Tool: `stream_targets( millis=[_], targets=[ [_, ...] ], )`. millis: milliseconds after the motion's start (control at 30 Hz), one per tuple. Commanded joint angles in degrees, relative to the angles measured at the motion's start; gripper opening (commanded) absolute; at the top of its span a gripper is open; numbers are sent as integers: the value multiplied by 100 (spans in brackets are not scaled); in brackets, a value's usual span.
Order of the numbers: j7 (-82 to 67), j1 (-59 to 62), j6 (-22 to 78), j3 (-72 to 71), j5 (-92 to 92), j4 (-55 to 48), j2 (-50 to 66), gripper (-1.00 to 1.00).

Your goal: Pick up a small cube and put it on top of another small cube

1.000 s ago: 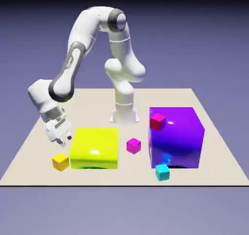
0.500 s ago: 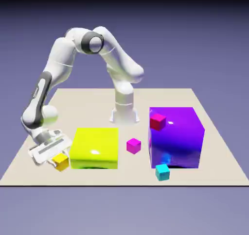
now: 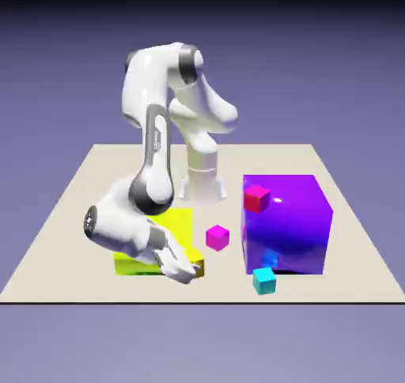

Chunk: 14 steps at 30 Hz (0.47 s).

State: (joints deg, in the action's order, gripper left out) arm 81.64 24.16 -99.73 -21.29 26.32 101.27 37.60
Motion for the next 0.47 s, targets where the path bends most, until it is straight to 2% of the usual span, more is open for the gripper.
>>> stream_targets(
  millis=[0,100,233,267,433],
  targets=[
    [97,-186,77,-208,-242,-99,62,-100],
    [244,-464,52,-426,-342,-67,243,-100],
    [70,-661,-773,-459,-241,499,468,-100],
    [70,-661,-773,-459,-241,499,468,100],
    [244,-464,51,-426,-342,-67,243,100]
  ],
)
